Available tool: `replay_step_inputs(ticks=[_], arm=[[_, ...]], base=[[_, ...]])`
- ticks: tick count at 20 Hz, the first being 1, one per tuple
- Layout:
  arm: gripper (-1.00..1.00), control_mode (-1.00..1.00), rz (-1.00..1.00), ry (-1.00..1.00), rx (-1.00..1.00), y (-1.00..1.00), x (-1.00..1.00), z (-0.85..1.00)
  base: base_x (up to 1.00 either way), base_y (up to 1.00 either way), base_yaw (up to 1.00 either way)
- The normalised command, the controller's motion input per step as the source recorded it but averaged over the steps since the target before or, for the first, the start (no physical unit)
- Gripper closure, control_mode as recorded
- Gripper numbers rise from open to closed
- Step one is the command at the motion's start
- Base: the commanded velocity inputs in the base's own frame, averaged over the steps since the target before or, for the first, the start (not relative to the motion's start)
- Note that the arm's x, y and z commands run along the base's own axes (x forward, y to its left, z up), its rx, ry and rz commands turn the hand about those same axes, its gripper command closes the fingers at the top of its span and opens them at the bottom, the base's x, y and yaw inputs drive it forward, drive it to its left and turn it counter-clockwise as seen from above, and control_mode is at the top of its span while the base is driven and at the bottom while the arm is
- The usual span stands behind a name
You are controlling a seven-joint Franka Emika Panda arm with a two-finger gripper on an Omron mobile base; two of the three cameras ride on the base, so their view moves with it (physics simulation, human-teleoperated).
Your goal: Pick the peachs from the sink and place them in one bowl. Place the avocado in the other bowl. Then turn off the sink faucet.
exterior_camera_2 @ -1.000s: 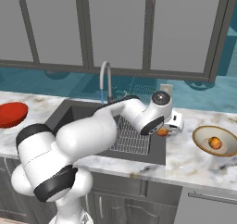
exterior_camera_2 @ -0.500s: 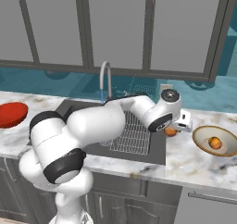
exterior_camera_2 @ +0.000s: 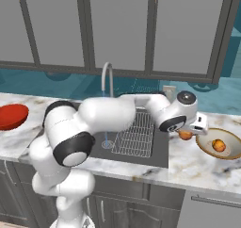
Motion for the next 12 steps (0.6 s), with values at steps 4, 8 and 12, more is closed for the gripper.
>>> replay_step_inputs(ticks=[4, 8, 12], arm=[[1.00, -1.00, 0.00, 0.00, 0.00, -0.49, 0.08, 0.00], [1.00, -1.00, 0.00, 0.00, 0.00, -0.47, 0.24, -0.01], [1.00, -1.00, 0.00, 0.00, 0.00, -0.47, 0.45, -0.05]], base=[[0.00, 0.00, 0.00], [0.00, 0.00, 0.00], [0.00, 0.00, 0.00]])
